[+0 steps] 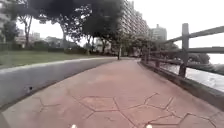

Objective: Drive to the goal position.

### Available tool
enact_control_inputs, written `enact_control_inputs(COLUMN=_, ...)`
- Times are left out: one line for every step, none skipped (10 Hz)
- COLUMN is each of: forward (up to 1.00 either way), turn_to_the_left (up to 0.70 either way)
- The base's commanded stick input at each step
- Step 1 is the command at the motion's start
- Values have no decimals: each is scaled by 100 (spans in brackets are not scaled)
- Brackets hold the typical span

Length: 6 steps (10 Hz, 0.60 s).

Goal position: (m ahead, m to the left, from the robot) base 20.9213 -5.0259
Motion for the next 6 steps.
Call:
enact_control_inputs(forward=100, turn_to_the_left=0)
enact_control_inputs(forward=100, turn_to_the_left=0)
enact_control_inputs(forward=100, turn_to_the_left=0)
enact_control_inputs(forward=100, turn_to_the_left=0)
enact_control_inputs(forward=100, turn_to_the_left=-35)
enact_control_inputs(forward=100, turn_to_the_left=-40)
